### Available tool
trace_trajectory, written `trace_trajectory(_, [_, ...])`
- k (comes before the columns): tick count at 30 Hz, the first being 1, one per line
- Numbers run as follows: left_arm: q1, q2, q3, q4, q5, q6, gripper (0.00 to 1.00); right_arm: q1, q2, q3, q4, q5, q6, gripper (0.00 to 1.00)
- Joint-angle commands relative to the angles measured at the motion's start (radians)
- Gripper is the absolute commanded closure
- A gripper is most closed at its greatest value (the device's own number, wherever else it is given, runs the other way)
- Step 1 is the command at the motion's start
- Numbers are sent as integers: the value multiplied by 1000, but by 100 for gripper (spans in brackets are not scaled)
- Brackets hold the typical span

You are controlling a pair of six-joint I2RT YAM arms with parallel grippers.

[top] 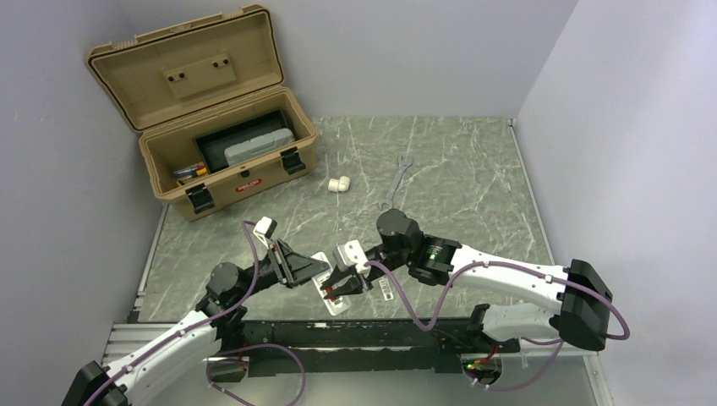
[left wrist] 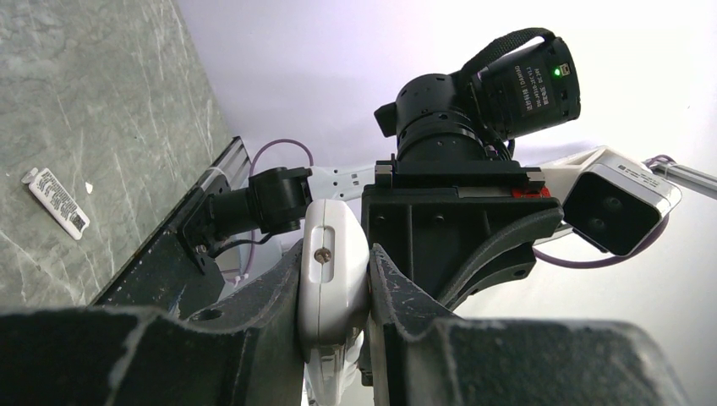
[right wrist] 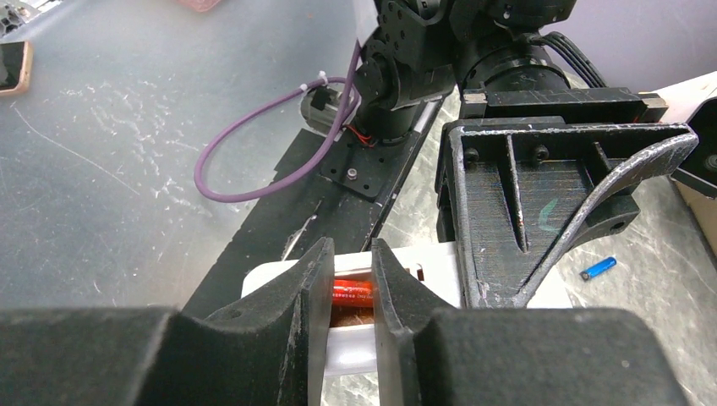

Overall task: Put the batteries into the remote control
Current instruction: Load the battery into the remote control.

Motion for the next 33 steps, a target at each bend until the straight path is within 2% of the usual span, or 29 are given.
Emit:
trace_trajectory(1, [-4, -19, -4, 149, 24, -42, 100, -9, 25, 1, -51, 45, 13, 74])
trace_trajectory(10, [-4, -42, 17, 9, 21, 34, 100, -10, 22, 59, 25, 25, 72, 72])
trace_trajectory(18, [-3, -23, -6, 18, 14, 47, 100, -8, -50, 66, 96, 6, 164, 70])
trace_trajectory(22, [-4, -13, -4, -8, 16, 82, 100, -8, -105, 47, 148, 42, 253, 64])
trace_trajectory(24, [-3, -8, -6, -36, 15, 106, 100, -8, -142, 29, 166, 106, 324, 59])
trace_trajectory(28, [-4, 13, -43, 21, 18, 122, 100, -8, -243, -50, 195, 319, 545, 50])
trace_trajectory(33, [-4, 9, -19, 1, 24, 201, 100, -9, -356, -143, 129, 580, 806, 40])
